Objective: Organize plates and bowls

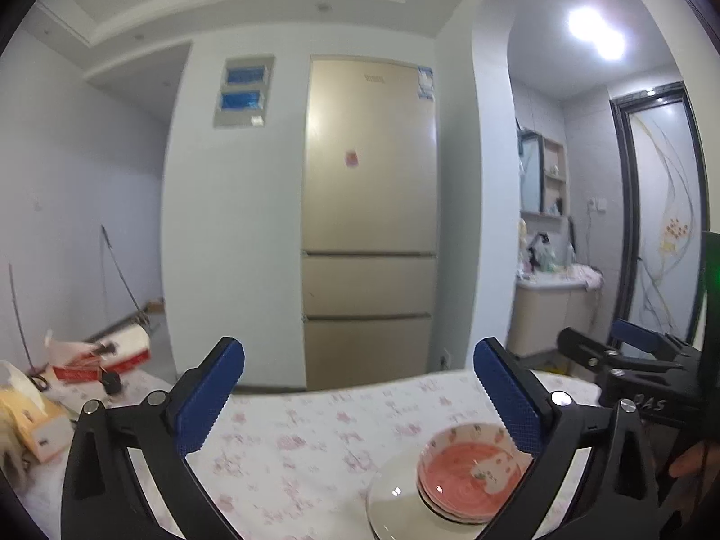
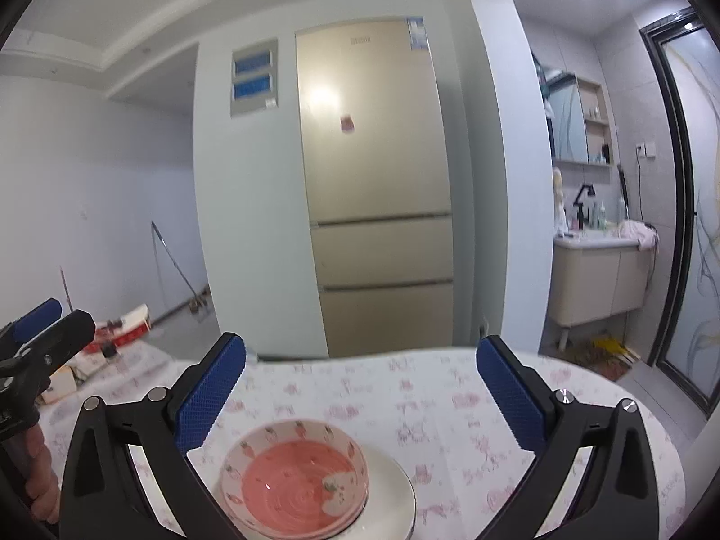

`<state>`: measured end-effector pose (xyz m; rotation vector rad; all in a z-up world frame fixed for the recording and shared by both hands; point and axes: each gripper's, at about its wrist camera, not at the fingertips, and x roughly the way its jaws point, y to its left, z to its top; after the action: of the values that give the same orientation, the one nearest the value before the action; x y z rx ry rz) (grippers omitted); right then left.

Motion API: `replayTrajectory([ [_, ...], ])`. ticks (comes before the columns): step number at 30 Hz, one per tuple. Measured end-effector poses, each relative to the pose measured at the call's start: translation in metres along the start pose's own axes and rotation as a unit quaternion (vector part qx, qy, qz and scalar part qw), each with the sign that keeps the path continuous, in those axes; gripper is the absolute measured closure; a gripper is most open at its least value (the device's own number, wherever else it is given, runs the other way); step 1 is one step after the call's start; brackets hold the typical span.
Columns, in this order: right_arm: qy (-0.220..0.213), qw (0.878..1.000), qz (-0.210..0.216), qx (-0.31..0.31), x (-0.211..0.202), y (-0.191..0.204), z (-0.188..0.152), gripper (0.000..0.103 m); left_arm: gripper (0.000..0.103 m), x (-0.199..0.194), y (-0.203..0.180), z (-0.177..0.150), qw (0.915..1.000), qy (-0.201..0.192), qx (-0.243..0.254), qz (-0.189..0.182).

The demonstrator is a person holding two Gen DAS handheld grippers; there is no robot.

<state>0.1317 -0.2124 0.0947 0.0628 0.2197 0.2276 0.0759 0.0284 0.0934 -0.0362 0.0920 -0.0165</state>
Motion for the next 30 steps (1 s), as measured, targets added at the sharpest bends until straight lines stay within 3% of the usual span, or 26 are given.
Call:
replayTrajectory([
  [5, -0.056, 0.998, 0.012, 0.007, -0.016, 0.000, 0.006, 0.000, 0.000, -0.016, 0.000, 0.001, 0.9995, -0.024, 0.017, 0.013],
  [8, -0.082, 0.997, 0.002, -0.011, -0.022, 0.003, 0.005, 0.000, 0.000, -0.028, 0.001, -0.002, 0.9998, -0.018, 0.003, 0.007],
  [10, -0.091, 0.996, 0.003, -0.015, -0.025, 0.004, 0.003, 0.000, 0.000, -0.043, 0.001, -0.005, 0.9992, -0.038, -0.007, 0.011],
  [14, -0.072, 0.997, 0.011, -0.040, -0.023, 0.010, -0.003, 0.000, 0.000, -0.054, -0.005, -0.012, 0.9978, -0.059, 0.007, 0.029],
  [21, -0.088, 0.995, 0.016, -0.046, -0.028, 0.009, -0.025, 0.000, 0.000, -0.041, 0.001, -0.037, 0.9990, -0.029, 0.010, 0.034],
  [26, -0.039, 0.997, 0.000, -0.061, -0.009, 0.010, -0.047, 0.000, 0.000, -0.023, 0.006, -0.059, 0.9992, 0.000, 0.003, 0.039],
  [30, -0.035, 0.998, 0.004, -0.043, -0.004, 0.004, -0.060, 0.000, 0.000, -0.016, 0.005, -0.080, 0.9989, 0.003, 0.013, 0.045],
])
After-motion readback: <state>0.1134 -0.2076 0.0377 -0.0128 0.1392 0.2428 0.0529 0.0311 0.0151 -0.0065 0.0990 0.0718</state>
